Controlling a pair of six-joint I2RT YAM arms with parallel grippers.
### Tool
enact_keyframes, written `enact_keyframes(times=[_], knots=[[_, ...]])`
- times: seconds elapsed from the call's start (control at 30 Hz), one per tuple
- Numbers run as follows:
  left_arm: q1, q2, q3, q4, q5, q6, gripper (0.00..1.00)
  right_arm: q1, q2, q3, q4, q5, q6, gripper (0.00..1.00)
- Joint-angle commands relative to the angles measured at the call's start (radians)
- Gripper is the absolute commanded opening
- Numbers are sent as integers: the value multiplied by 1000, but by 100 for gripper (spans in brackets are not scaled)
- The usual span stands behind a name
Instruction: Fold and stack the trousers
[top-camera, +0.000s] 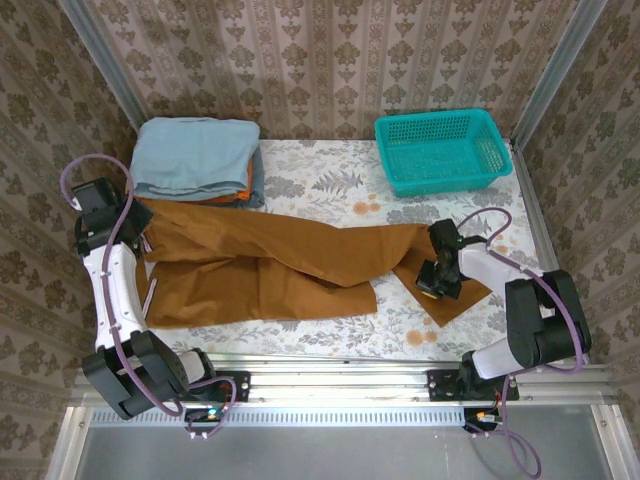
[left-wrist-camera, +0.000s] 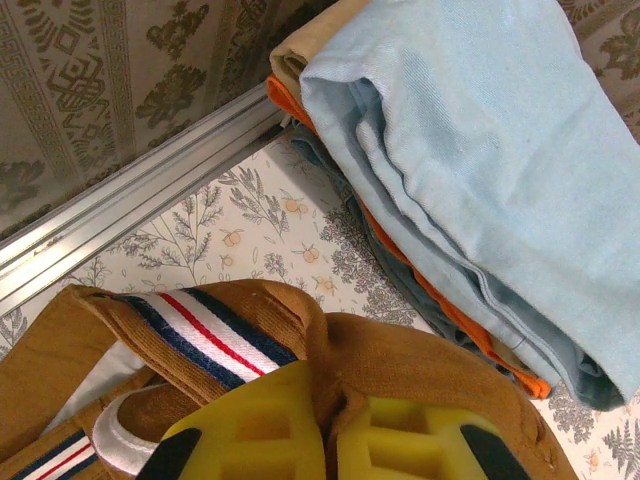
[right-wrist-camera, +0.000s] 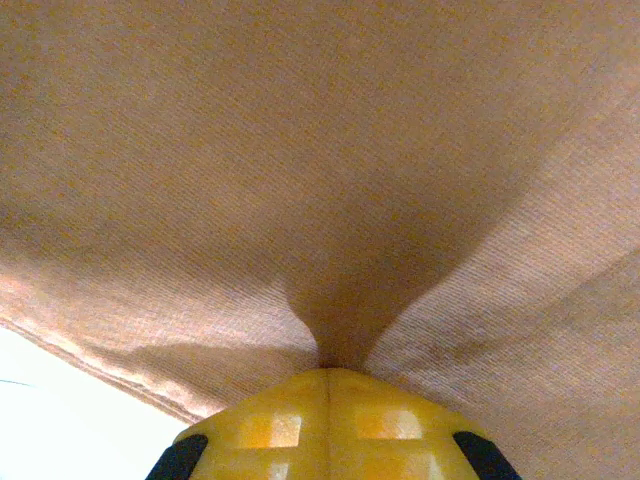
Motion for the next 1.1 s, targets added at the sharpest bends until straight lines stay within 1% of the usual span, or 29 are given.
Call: enact_keyframes(times=[0.0, 0.1, 0.2, 0.27, 0.3, 0.33, 0.37, 0.43, 0.57, 0.6, 0.67, 0.8, 0.97, 1.0, 1.07], knots=[[16, -3, 11, 63, 20, -18, 0, -19, -62, 13, -44, 46, -23, 0], [18, -9, 30, 53, 24, -18, 0, -51, -244, 37, -114, 100, -36, 0], [19, -17, 51, 47, 30, -25, 0, -89, -370, 80, -179, 126, -41, 0], [19, -21, 60, 45, 39, -30, 0, -93, -393, 92, -203, 84, -19, 0], [19, -23, 62, 43, 42, -33, 0, -89, -389, 86, -207, 47, 3, 20], [18, -24, 60, 43, 44, -35, 0, -81, -381, 74, -211, 27, 25, 45], [19, -27, 55, 46, 46, -40, 0, -73, -377, 58, -226, 50, 52, 56], [19, -32, 42, 51, 55, -46, 0, -77, -399, 7, -243, 88, 106, 67], [18, -46, 6, 69, 64, -54, 0, -73, -475, -100, -261, 65, 202, 68], [17, -46, -3, 76, 69, -58, 0, -72, -487, -127, -255, 52, 225, 70], [15, -42, -15, 86, 79, -66, 0, -68, -490, -162, -240, 48, 265, 70], [2, -25, -23, 102, 91, -66, 0, -56, -434, -222, -173, 12, 346, 68], [0, -20, -37, 119, 89, -62, 0, -27, -334, -240, -99, 2, 397, 67], [1, -19, -38, 119, 89, -61, 0, -25, -315, -248, -89, 5, 407, 63], [0, -17, -37, 123, 90, -59, 0, -18, -311, -224, -90, 36, 391, 32]])
